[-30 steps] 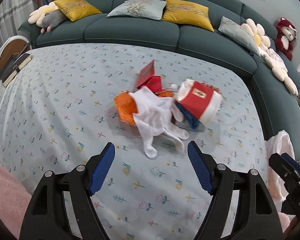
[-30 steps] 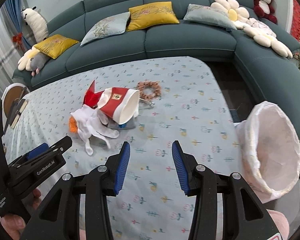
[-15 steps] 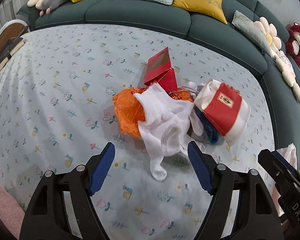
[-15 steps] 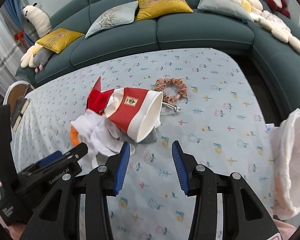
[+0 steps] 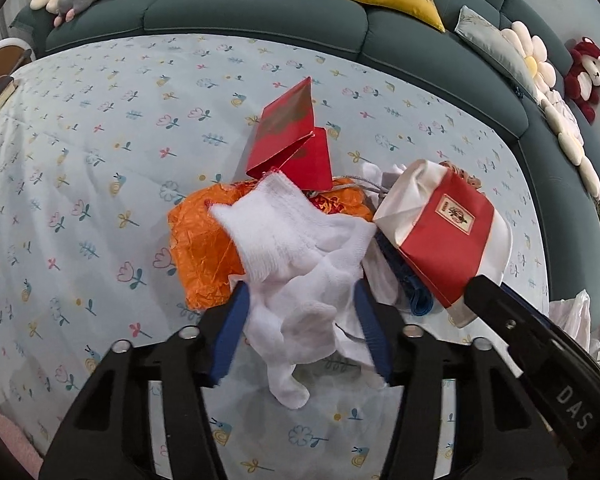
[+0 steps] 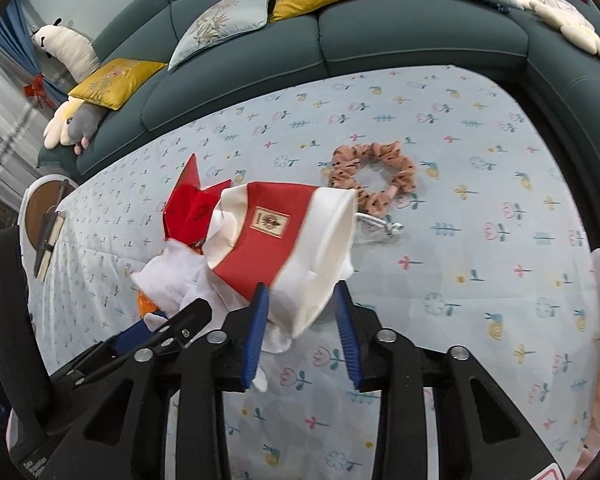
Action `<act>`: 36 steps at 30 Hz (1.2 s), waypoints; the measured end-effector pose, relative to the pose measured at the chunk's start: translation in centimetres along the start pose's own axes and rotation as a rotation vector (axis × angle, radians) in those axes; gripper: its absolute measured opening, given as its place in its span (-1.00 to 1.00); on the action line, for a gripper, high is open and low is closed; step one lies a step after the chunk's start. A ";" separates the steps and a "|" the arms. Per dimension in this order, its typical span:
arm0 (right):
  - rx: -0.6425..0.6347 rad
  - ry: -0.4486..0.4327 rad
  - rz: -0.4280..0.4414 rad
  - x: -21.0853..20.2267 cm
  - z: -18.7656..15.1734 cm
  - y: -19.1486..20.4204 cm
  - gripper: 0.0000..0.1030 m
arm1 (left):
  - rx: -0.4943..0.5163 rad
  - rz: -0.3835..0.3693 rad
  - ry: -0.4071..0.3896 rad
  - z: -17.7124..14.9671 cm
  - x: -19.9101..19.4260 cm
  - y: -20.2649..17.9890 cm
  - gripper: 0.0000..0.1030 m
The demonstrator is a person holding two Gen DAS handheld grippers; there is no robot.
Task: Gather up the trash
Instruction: 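Grasp the white cloth with the left tool while the right tool grasps the red-and-white paper cup, then carry the white cloth and paper cup over the bin with both tools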
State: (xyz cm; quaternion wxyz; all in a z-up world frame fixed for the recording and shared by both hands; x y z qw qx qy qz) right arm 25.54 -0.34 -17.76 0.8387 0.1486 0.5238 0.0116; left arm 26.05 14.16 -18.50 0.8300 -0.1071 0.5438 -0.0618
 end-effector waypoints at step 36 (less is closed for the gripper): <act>0.074 -0.231 -0.051 -15.8 -4.7 -10.3 -0.93 | 0.289 -0.106 -0.113 -6.2 -9.3 -15.4 -0.88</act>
Point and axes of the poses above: each gripper's, at about its wrist camera, not at the fingertips, and x roughly the way its jaws point, y to its left, z to its top, the point moved 4 cm from there along x, roughly the way its jaws point, and after that the axes turned 4 degrees about -z, right-handed, at the moved point
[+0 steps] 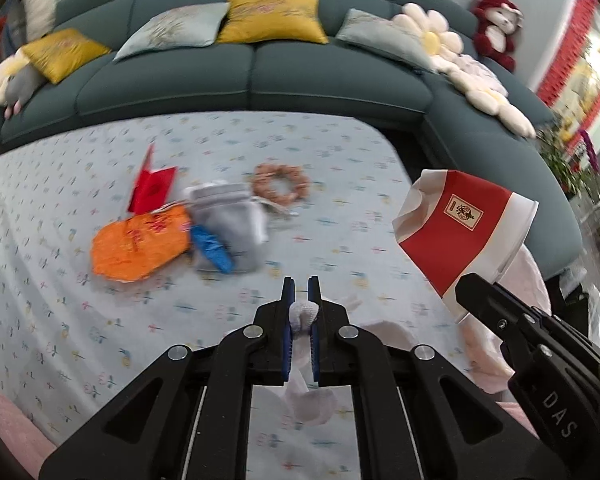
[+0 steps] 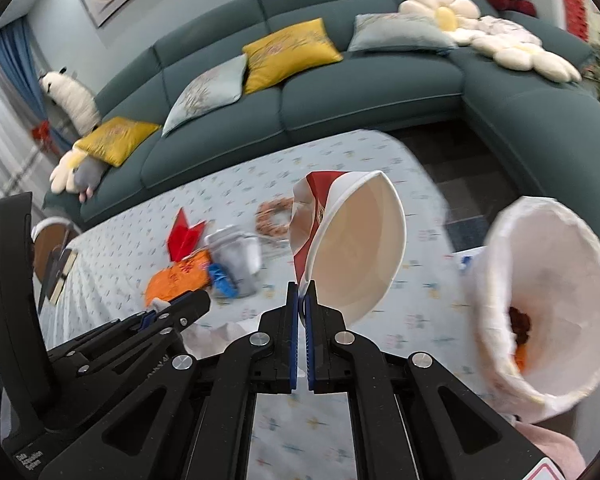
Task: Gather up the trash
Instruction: 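Carry the white cloth and paper cup over the bin with both tools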
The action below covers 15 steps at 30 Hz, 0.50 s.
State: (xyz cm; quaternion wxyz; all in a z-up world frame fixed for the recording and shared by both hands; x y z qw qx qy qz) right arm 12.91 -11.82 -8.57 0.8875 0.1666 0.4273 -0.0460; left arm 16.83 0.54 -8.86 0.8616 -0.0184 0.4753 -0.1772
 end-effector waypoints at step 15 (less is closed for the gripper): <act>0.127 -0.091 -0.126 -6.6 -1.8 -11.4 -0.93 | 0.161 -0.094 0.002 -1.5 -0.8 -12.2 -0.88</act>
Point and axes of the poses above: each gripper's, at about its wrist camera, not at the fingertips, and x roughly the way its jaws point, y to its left, z to its top, the point moved 4 cm from there along x, roughly the way its jaws point, and after that the axes turned 4 degrees about -z, right-handed, at the moved point
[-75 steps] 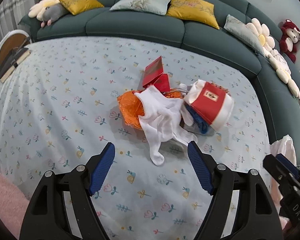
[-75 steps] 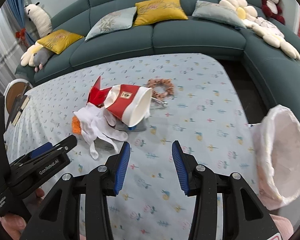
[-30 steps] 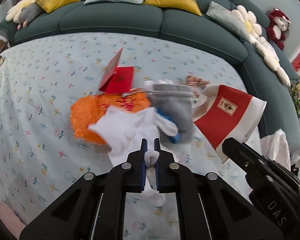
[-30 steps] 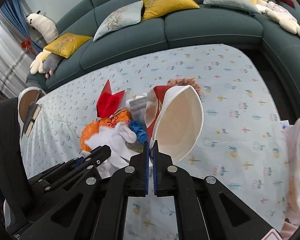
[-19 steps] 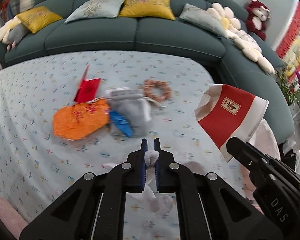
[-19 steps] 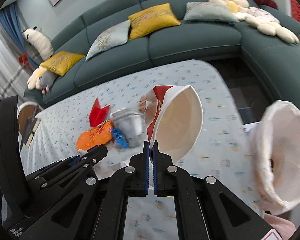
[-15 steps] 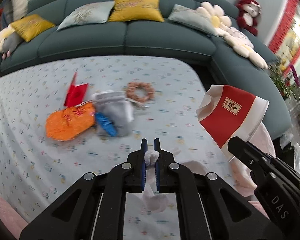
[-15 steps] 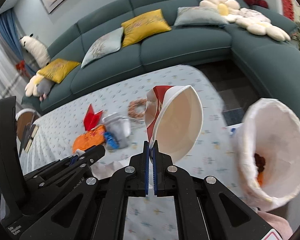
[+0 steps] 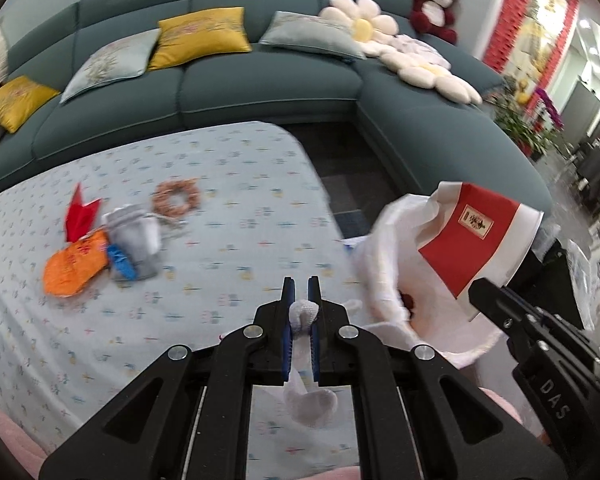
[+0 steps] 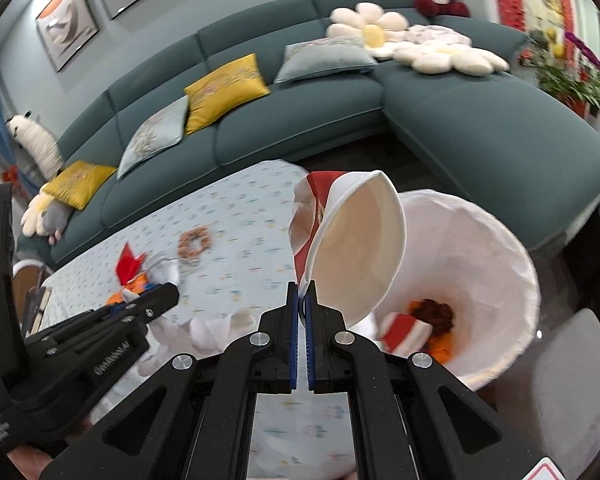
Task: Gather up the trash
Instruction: 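Carry the white cloth and paper cup over the bin with both tools, then open both tools to drop the cloth and cup into the bin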
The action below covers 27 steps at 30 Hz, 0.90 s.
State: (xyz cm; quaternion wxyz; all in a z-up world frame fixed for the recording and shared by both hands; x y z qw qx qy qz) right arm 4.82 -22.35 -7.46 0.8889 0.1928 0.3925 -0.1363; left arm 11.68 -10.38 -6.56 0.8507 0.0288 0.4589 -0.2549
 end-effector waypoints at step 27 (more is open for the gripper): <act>0.213 0.033 -0.086 0.9 -2.0 -12.7 -0.93 | 0.168 -0.107 0.086 1.2 5.8 -13.7 -0.78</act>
Point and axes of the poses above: each gripper's, at about its wrist camera, not at the fingertips, and x roughly the way its jaws point, y to its left, z to its top, the point moved 4 cm from there along x, roughly the way its jaws point, and after that the axes turned 4 degrees about -z, right-handed, at the moved point
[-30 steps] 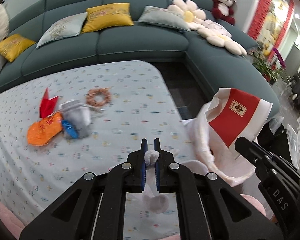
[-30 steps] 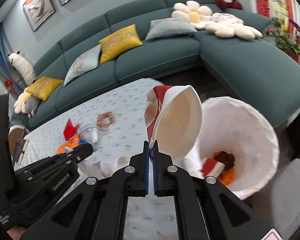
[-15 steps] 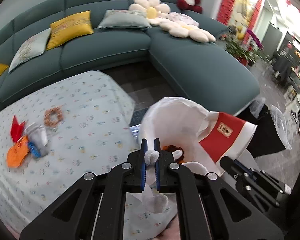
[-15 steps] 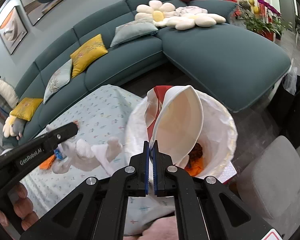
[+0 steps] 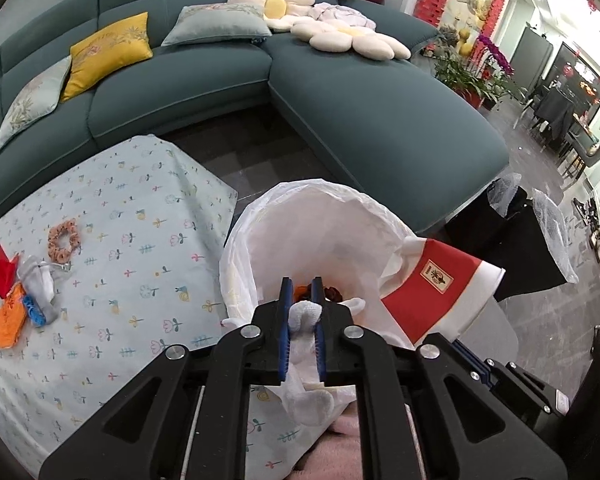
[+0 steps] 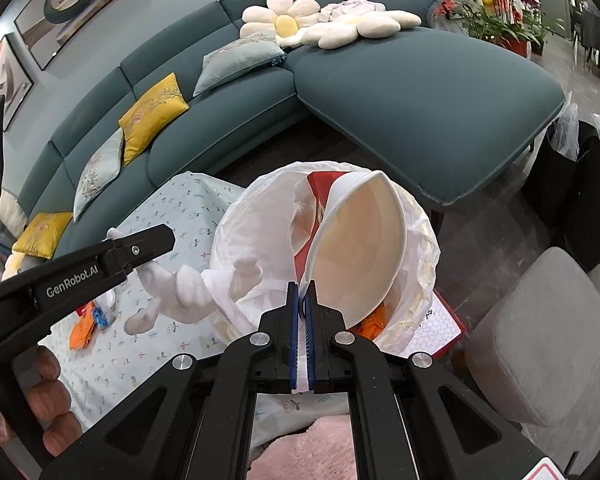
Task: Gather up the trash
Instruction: 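Open both tools to drop the cloth and cup into the bin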
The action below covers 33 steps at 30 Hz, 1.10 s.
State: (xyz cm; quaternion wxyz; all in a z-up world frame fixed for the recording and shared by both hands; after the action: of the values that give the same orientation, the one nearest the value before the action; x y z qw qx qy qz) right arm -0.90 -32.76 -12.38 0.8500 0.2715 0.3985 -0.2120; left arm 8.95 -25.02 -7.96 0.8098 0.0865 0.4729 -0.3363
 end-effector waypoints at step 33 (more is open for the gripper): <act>-0.087 0.007 0.010 1.4 1.2 3.8 -0.85 | -0.108 0.120 -0.041 -1.0 -1.3 5.4 0.04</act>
State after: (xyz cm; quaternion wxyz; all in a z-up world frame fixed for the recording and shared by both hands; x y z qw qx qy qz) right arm 2.83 -30.86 -11.75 0.8608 0.2369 0.4087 -0.1893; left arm 11.20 -19.84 -8.43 0.8414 0.0640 0.4677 -0.2631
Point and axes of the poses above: each gripper's, at about its wrist camera, not at the fingertips, and x roughly the way its jaws point, y to its left, z to its top, the point moved 4 cm from there along x, roughly the way its jaws point, and after that the axes turned 4 degrees about -z, right-handed, at the moved point
